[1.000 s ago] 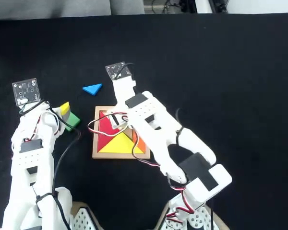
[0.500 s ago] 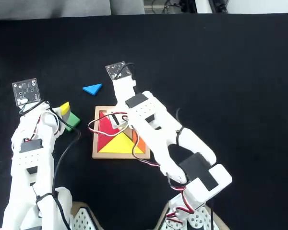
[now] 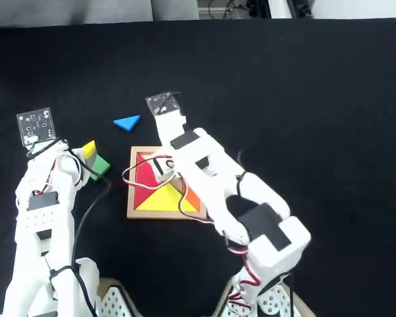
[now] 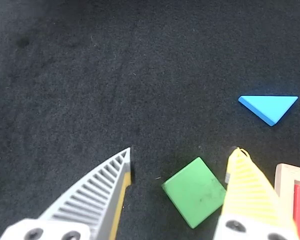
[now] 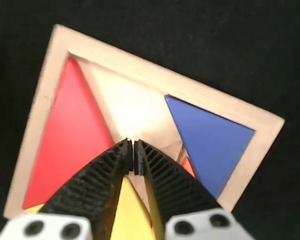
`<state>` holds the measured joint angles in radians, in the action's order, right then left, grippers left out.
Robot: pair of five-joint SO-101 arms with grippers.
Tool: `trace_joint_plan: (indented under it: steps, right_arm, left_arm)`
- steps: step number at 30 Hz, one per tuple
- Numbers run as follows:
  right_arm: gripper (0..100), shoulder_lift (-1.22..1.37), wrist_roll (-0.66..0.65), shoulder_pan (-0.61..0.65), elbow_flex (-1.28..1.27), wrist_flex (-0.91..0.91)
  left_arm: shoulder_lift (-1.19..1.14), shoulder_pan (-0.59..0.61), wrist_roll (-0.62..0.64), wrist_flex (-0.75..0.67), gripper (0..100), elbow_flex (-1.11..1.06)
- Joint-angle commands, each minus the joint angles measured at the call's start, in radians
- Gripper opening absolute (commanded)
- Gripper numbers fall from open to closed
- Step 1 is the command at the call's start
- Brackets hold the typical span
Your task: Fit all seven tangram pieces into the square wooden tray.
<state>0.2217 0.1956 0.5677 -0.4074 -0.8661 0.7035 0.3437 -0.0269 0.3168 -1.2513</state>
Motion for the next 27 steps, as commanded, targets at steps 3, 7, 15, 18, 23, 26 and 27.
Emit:
trace_joint_plan:
  steps: [3, 7, 15, 18, 23, 26, 27]
  right_arm:
    - [1.1, 0.018, -0.009, -0.043, 0.079, 0.0]
    - [1.1, 0.018, -0.008, -0.046, 0.085, -0.04]
    - [1.1, 0.018, -0.011, -0.041, 0.085, -0.046]
    - [1.1, 0.018, -0.011, -0.04, 0.085, -0.048]
    - [1.1, -0.062, -0.011, -0.043, 0.051, -0.06]
    - [1.1, -0.252, -0.011, -0.041, -0.054, -0.054]
    - [1.1, -0.334, -0.011, -0.04, -0.11, -0.031]
  left_arm:
    - [0.002, 0.005, 0.006, -0.023, 30, 0.016]
    - [0.002, 0.004, 0.006, -0.023, 30, 0.016]
    - [0.002, 0.004, 0.006, -0.023, 30, 0.016]
    - [0.002, 0.004, 0.006, -0.023, 30, 0.016]
    - [0.002, 0.005, 0.006, -0.023, 30, 0.016]
    - [0.002, -0.008, -0.002, -0.023, 30, 0.016]
    - [0.002, -0.021, -0.005, -0.023, 30, 0.013]
